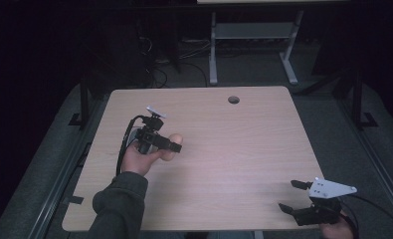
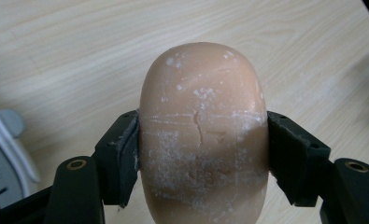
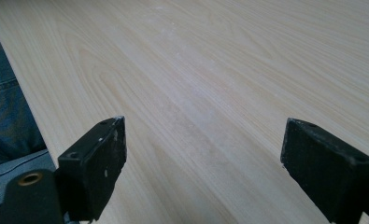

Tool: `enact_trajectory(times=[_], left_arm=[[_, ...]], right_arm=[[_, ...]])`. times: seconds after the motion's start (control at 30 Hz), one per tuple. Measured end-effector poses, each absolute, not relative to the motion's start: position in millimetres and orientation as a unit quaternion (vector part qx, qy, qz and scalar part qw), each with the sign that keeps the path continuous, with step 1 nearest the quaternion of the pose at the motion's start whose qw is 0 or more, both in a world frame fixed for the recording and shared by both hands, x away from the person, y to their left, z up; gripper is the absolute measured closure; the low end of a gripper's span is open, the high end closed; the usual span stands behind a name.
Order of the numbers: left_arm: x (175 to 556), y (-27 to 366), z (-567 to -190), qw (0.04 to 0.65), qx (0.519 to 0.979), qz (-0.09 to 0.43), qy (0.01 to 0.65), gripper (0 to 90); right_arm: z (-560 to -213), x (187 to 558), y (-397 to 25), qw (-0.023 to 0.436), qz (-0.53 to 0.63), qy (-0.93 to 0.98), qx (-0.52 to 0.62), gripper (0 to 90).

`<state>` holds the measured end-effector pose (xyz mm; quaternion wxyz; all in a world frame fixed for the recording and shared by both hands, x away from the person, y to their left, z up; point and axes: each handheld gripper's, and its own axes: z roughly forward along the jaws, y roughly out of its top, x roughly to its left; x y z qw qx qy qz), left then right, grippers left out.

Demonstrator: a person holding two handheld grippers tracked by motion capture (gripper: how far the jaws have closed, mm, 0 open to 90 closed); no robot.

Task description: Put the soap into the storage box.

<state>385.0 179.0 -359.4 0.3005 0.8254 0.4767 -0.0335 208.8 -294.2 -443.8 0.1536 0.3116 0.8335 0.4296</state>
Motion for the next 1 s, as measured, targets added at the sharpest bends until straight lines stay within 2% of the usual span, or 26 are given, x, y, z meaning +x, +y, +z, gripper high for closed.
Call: enact_trajectory(times=[1.0], left_arm=[[411.4, 226.9, -354.0, 0.303, 0.794, -0.032, 0.526, 32.4]], right_arm=[[-444.4, 209.1, -295.1, 0.151, 0.43, 0.833, 0.312, 13.8]])
